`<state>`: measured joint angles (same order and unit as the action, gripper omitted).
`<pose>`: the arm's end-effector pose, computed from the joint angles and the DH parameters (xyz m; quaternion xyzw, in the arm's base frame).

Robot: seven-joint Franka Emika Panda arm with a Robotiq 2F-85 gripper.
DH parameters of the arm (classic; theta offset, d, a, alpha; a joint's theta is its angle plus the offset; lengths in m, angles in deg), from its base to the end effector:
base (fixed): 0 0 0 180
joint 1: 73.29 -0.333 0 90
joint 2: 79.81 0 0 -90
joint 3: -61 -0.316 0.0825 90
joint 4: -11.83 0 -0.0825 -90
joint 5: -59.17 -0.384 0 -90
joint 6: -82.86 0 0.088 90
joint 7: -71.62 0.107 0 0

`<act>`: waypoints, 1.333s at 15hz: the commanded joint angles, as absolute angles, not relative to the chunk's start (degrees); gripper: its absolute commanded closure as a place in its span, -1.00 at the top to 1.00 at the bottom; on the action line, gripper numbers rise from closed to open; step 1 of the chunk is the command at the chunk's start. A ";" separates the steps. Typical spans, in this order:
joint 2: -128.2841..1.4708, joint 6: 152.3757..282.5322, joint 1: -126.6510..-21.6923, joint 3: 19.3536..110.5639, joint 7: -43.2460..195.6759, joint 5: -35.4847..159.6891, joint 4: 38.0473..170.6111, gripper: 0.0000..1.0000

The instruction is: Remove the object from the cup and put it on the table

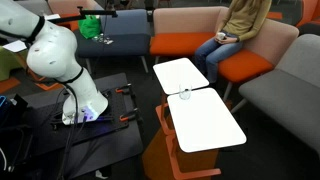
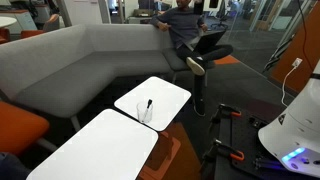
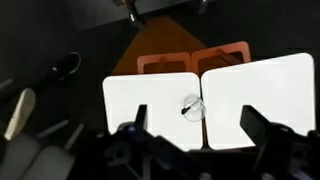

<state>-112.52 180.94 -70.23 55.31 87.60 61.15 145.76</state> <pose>0.3734 0.0190 0.5371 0.9912 -0.1217 -0.0215 0.0477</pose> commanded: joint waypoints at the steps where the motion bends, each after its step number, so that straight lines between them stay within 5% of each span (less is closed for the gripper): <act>1: -112.46 180.86 -70.71 55.70 87.78 61.35 145.67 1.00; 20: -102.72 186.54 -72.71 56.79 75.88 64.89 144.30 1.00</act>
<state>-107.02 183.60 -71.03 56.39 81.12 61.82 145.68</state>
